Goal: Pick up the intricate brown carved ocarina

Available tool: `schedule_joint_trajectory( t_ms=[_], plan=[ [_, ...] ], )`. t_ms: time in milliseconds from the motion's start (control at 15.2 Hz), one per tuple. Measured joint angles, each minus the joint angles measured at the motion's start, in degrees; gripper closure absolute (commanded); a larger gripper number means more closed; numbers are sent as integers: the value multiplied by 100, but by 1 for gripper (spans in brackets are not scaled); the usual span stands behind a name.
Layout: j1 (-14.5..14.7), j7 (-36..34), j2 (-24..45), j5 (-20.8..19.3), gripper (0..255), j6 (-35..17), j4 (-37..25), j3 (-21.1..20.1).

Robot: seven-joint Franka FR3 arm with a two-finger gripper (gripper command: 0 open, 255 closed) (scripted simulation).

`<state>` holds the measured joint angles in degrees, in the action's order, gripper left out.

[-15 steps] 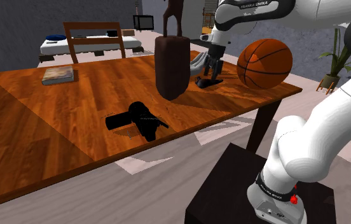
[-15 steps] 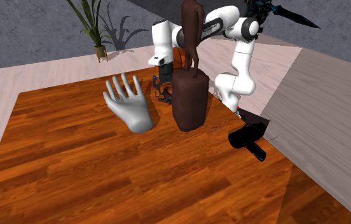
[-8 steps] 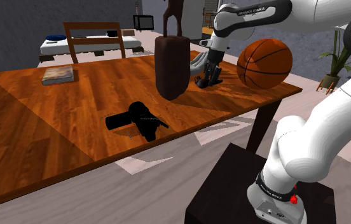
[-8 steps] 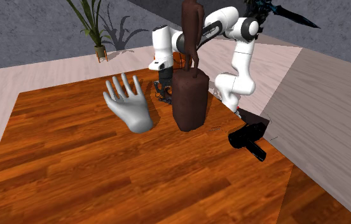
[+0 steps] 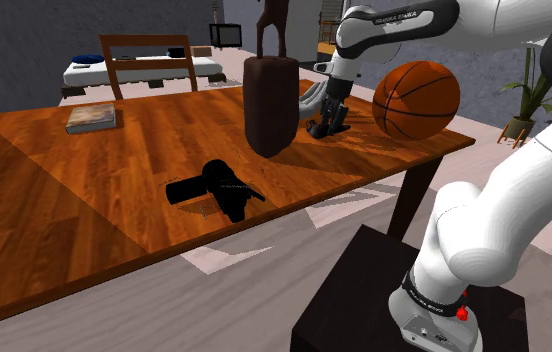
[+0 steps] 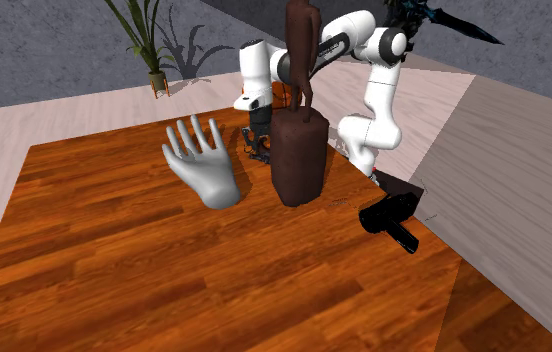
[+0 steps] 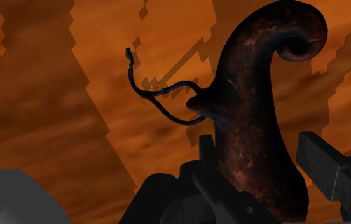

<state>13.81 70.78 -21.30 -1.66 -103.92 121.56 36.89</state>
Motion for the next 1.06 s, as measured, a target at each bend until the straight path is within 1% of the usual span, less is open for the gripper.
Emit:
schedule_joint_trajectory(
  t_ms=[330,1056],
  plan=[
    [14,-51,-20,5,255,286,-266,-49],
    [78,-116,84,81,255,1100,-1175,-98]
  ],
)
